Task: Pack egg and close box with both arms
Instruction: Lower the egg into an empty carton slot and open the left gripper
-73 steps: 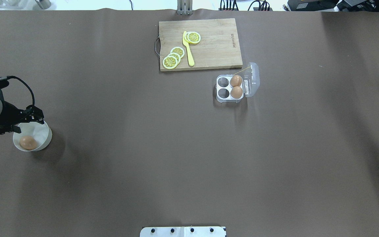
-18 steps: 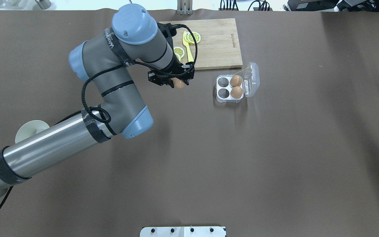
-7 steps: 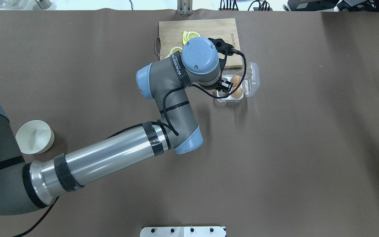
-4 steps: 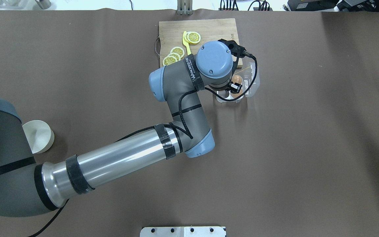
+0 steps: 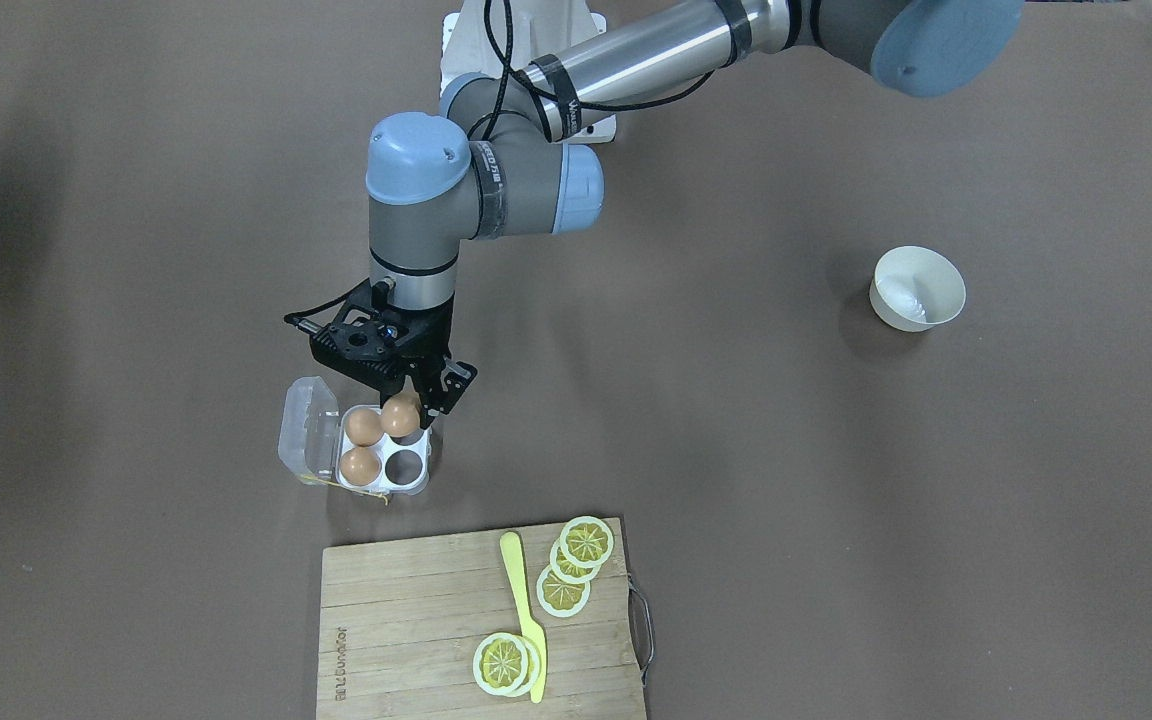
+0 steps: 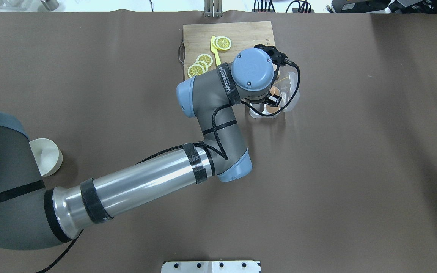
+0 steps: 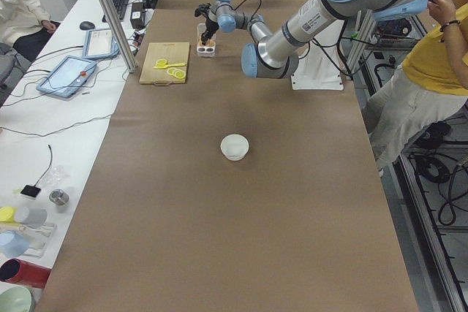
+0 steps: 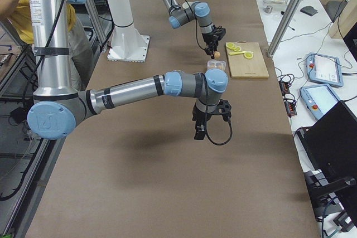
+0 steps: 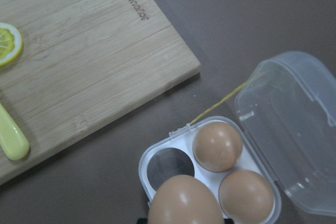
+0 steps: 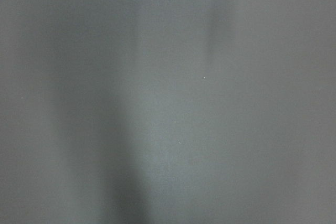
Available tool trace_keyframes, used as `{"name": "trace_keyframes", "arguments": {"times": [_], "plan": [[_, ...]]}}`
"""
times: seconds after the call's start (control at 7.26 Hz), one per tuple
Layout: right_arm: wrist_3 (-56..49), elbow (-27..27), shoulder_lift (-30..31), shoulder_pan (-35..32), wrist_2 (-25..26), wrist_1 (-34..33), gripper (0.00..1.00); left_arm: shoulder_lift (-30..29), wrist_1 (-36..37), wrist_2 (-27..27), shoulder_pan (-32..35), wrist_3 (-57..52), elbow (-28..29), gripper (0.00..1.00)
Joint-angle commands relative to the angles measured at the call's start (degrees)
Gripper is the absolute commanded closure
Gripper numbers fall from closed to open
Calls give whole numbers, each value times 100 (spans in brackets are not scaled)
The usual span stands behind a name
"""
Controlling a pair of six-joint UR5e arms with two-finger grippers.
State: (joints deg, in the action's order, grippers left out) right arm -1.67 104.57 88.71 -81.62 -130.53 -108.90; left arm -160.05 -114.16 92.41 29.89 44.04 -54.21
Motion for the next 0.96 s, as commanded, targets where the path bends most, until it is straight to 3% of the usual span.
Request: {"name": "trace_keyframes", "arguments": {"times": [0.0,0.83], "plan": [[-9,2,6,5,18,0,0,-26,8,-57,-1,0,34,89],[-9,-33,-3,5,27,9,0,-157,8,-92,-71,61,139,68]]}}
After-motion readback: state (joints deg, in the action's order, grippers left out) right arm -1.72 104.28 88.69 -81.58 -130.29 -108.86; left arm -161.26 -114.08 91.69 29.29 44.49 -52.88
